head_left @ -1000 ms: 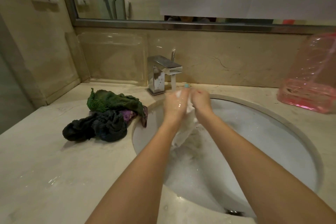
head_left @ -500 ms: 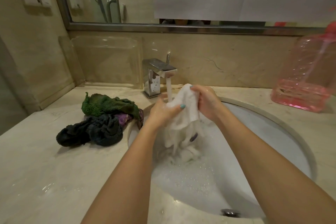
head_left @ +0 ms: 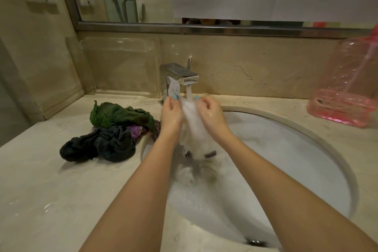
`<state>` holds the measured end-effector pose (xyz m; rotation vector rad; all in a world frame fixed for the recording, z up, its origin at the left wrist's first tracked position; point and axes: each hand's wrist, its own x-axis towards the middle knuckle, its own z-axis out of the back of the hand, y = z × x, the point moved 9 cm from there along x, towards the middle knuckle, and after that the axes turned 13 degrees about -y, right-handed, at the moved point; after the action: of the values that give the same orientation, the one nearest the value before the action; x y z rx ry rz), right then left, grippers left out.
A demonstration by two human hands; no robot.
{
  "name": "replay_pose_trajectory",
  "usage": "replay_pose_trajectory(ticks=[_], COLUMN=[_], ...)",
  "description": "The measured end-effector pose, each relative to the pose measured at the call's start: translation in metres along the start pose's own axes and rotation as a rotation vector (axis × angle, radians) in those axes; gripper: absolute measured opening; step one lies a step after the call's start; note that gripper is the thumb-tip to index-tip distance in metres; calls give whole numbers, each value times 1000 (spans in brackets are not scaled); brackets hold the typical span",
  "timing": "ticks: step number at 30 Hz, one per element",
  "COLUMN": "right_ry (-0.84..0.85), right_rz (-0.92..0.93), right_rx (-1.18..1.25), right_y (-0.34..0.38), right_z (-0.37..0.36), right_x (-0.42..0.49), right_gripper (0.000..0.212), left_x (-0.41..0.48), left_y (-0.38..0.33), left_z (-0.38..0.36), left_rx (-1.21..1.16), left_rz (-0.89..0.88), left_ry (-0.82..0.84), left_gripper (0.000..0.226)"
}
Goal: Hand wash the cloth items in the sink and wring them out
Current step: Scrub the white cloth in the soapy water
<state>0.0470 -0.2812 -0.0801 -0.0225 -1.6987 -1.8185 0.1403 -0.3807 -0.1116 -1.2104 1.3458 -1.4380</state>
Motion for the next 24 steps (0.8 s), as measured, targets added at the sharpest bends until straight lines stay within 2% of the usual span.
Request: replay_pose_trajectory(ticks=[2,4,5,7,8,10,14,17,20,22,24], right_ry=[85,37,-29,-176,-224,-246,-135,-73,-149,-222,-270], right_rz=[75,104,58,-154,-249,-321,-162,-67,-186,-306,-317], right_rx=[-103,-200,-214,-150,-104,-22,29,-8,19,94,139], right_y=[10,15,11,-10,-23,-33,-3,8,-11,-30,-36], right_z=[-17,-18,-12,7,14,15,-7,-18,-5,12,24], right_x=[-16,-14,-6,12,17,16,-9,-15,0,8,12], right_gripper=[29,35,38,40,40,39,41,45,43,42,43], left_x=[0,-5,-11,-26,-33,-39,-5,1,-17,-34,-43], left_y=[2,3,1,-9,-15,-25,-7,7,1,-12,-14], left_z=[-1,-6,-10,-21,-28,-35,-14,-2,-12,-30,-44], left_rx=[-4,-23,-14,31,72,113,212,126,134,116,153], left_rz=[45,78,68,-20,-94,-176,-79,11,15,-46,-86], left_ry=[-28,-33,-26,21,57,90,22,2,6,99,179], left_gripper=[19,21,22,24,25,29,25,31,32,35,33])
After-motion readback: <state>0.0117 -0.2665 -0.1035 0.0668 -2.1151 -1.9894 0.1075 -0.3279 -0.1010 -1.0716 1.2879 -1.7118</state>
